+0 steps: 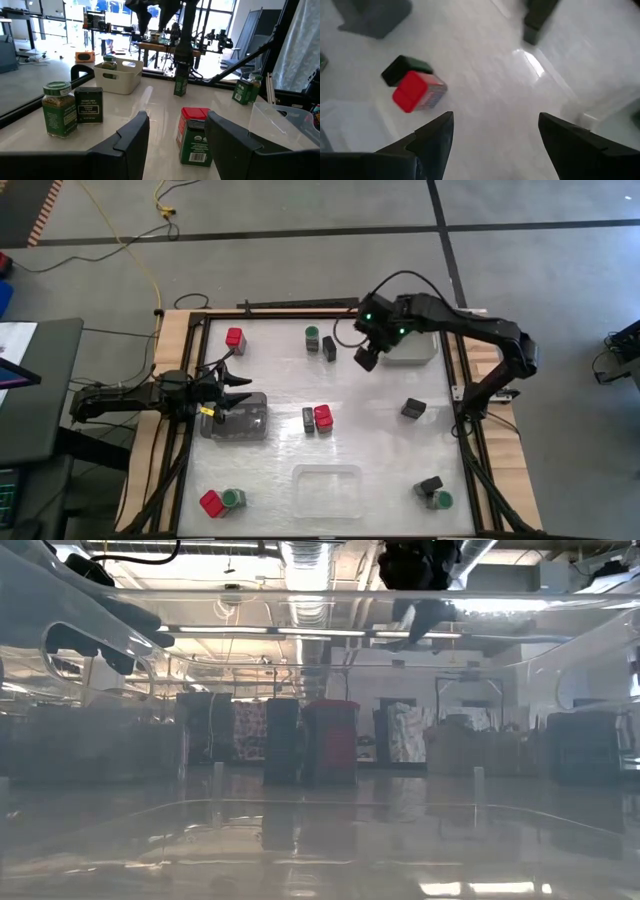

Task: Sort spices by type
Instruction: Put the top left black seasoning can into the transparent bin

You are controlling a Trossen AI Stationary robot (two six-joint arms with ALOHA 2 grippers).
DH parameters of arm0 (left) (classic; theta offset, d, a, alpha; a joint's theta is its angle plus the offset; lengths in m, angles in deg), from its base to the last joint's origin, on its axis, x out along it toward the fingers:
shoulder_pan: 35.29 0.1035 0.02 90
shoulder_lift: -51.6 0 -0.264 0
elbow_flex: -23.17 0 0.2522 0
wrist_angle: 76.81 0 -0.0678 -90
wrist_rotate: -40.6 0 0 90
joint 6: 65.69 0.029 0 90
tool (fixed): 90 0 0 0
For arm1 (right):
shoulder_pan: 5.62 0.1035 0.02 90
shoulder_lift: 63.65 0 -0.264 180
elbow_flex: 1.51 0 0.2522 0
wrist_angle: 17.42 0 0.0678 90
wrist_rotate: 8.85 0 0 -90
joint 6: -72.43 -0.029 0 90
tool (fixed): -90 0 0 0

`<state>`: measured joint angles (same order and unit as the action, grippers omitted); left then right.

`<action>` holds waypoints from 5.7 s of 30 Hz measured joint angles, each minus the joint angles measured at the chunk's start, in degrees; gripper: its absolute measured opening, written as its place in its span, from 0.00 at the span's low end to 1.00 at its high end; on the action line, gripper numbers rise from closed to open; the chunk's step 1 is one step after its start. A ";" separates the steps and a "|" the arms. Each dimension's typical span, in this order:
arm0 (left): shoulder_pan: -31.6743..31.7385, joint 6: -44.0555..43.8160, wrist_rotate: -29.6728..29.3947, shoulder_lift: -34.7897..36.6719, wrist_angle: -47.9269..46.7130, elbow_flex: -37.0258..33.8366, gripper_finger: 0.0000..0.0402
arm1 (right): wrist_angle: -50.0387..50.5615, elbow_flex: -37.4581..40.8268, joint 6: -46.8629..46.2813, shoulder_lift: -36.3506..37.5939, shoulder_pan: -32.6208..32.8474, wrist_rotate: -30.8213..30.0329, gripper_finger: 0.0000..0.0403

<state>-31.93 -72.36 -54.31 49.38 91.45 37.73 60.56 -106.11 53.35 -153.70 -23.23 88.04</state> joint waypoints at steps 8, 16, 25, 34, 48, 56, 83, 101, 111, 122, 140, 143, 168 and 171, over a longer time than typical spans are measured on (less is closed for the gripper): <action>0.02 0.00 -0.01 0.00 0.00 0.02 0.46 | -1.88 0.11 -11.01 -1.05 9.83 -7.73 0.79; 0.02 0.00 -0.02 0.00 0.00 0.02 0.46 | -9.92 -0.89 -31.97 -2.34 19.33 -14.30 0.79; 0.00 0.00 -0.02 0.00 0.00 0.01 0.46 | -6.97 -16.72 -37.67 -17.17 24.16 -16.12 0.79; 0.02 0.00 -0.02 0.00 0.00 0.01 0.46 | 2.54 -25.99 -40.63 -22.00 24.32 -19.26 0.79; 0.02 0.00 -0.02 0.00 0.00 0.01 0.46 | 4.72 -25.99 -47.05 -20.95 25.98 -19.28 0.79; 0.00 0.00 -0.02 0.00 0.00 0.02 0.46 | 4.76 -25.99 -48.79 -20.95 27.39 -19.26 0.79; 0.02 -1.13 -0.09 -0.02 0.24 0.02 0.46 | 4.48 -25.99 -51.07 -22.81 27.19 -19.06 0.79; 0.00 -1.14 -0.07 0.00 0.17 0.01 0.46 | 6.78 -25.97 -40.91 -22.92 19.35 -19.16 0.79; 0.00 -3.99 -0.05 0.00 0.13 0.00 0.46 | 3.61 -25.97 -23.50 -22.99 5.38 -15.77 0.79; 0.00 -8.61 0.00 0.02 0.09 0.02 0.46 | 4.20 -25.93 -12.09 -30.84 -3.67 -12.67 0.79; 0.02 -9.66 0.02 0.00 0.07 0.00 0.46 | -1.70 -25.88 -9.92 -39.81 -6.80 -8.11 0.77; 0.00 -9.66 0.00 0.00 0.04 0.02 0.46 | -3.65 -26.04 -10.00 -39.55 -6.82 -8.11 0.70; 0.00 -9.66 0.00 0.00 0.02 0.00 0.46 | 6.01 -25.92 -11.18 -33.15 -2.67 -4.64 0.39; 0.00 -9.66 0.00 0.00 0.02 0.02 0.46 | 8.40 -25.93 -12.74 -29.55 0.23 -8.08 0.40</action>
<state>-31.93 -82.02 -54.31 49.38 91.47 37.75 68.96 -132.04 40.60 -183.25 -23.00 79.97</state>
